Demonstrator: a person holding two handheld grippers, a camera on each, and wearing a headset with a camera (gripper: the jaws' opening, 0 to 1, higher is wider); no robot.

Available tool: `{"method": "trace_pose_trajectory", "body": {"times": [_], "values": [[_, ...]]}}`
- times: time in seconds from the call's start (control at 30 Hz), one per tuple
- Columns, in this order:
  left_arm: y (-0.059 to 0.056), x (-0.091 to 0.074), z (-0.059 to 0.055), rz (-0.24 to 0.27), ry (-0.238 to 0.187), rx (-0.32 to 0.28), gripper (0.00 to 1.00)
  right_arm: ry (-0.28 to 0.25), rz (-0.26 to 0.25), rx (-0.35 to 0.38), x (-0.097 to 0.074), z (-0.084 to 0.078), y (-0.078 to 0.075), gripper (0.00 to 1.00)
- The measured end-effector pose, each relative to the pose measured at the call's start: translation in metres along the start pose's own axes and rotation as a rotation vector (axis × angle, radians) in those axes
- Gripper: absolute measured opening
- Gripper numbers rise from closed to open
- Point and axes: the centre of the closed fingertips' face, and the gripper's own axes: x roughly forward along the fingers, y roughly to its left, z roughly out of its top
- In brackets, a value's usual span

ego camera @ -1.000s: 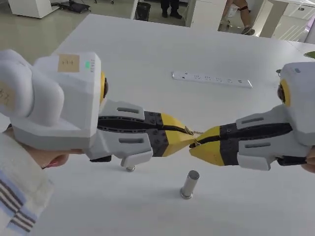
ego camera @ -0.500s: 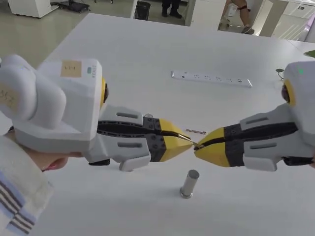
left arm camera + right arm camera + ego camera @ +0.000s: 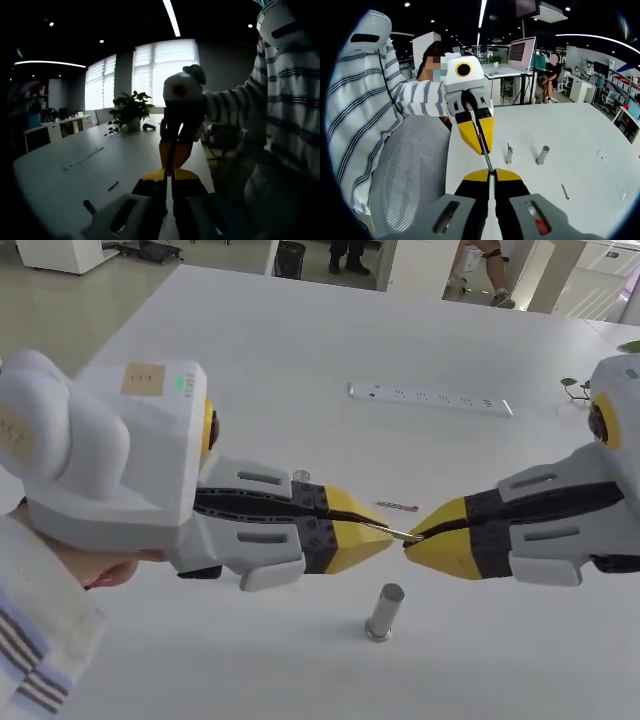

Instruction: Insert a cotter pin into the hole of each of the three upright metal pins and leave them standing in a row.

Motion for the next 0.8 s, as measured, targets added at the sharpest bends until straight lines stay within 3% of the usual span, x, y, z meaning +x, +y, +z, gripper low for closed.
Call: {"method": "trace_pose_trajectory", "body": {"times": [0.07, 0.2, 0.53, 0.7, 0.8], "values": [[-0.001, 0.001, -0.002, -0.005, 0.008, 0.009, 0.0, 0.014, 0.005, 0.03, -0.001, -0.001, 0.001, 0.0], [-0.003, 0.002, -0.003, -0.011, 0.015, 0.001, 0.0, 0.03, 0.0, -0.002, -0.005, 0.0, 0.003, 0.0], [0.004, 0.006, 0.004, 0.03, 0.006, 0.006, 0.01, 0.043, -0.007, -0.017, -0.011, 0.001, 0.0, 0.0], [0.008, 0.007, 0.0, 0.042, 0.019, -0.005, 0.11, 0.053, -0.018, -0.02, -0.013, -0.002, -0.002, 0.0], [0.011, 0.011, -0.009, 0.062, 0.052, 0.008, 0.2, 0.078, -0.033, -0.012, -0.015, -0.01, -0.005, 0.0]]}}
